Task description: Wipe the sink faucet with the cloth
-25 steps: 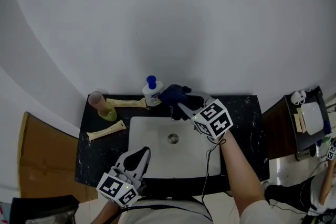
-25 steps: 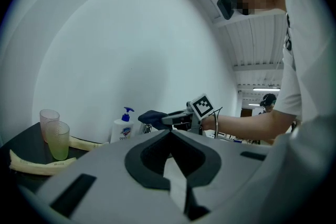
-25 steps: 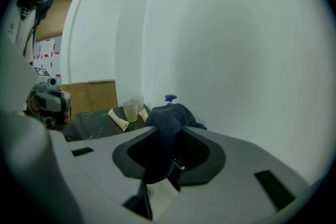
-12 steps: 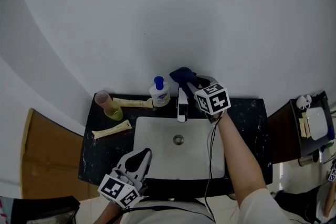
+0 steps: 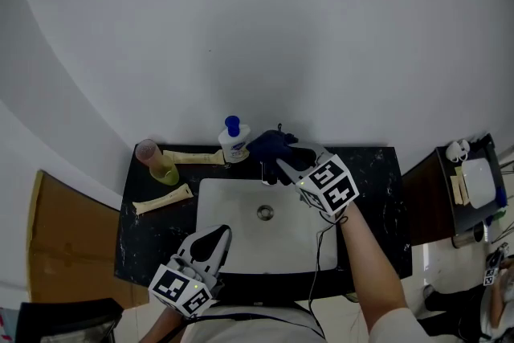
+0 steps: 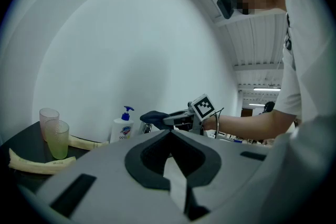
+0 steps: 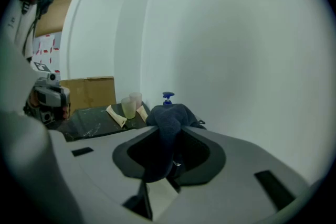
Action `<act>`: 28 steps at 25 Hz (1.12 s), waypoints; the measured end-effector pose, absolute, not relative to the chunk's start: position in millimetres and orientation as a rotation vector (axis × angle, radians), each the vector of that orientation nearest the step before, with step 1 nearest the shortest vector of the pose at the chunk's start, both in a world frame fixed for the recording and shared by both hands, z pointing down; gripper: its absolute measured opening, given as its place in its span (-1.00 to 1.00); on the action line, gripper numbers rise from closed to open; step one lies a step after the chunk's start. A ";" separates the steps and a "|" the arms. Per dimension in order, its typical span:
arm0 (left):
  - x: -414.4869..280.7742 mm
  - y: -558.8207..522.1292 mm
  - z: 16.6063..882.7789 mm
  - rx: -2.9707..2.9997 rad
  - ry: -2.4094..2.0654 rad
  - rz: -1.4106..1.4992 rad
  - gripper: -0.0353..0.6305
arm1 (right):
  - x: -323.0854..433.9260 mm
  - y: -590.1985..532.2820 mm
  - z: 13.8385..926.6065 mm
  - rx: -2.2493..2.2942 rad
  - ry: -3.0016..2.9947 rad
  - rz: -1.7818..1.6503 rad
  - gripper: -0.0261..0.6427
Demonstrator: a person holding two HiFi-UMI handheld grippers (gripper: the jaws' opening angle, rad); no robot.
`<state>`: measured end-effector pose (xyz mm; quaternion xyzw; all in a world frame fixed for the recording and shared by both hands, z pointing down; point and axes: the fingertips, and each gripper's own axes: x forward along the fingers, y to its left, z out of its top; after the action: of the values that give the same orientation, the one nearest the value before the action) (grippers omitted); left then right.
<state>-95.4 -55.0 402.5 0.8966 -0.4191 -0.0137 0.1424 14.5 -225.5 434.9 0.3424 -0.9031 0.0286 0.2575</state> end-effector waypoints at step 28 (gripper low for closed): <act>-108.8 -57.9 404.9 2.567 -1.255 -0.030 -0.89 | 59.7 -296.3 415.7 1.310 -2.517 0.183 -0.58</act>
<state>-108.8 -57.9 404.9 0.8893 -0.4348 -0.0104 0.1415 59.7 -296.3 415.7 0.4556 -0.8754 0.0635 0.1485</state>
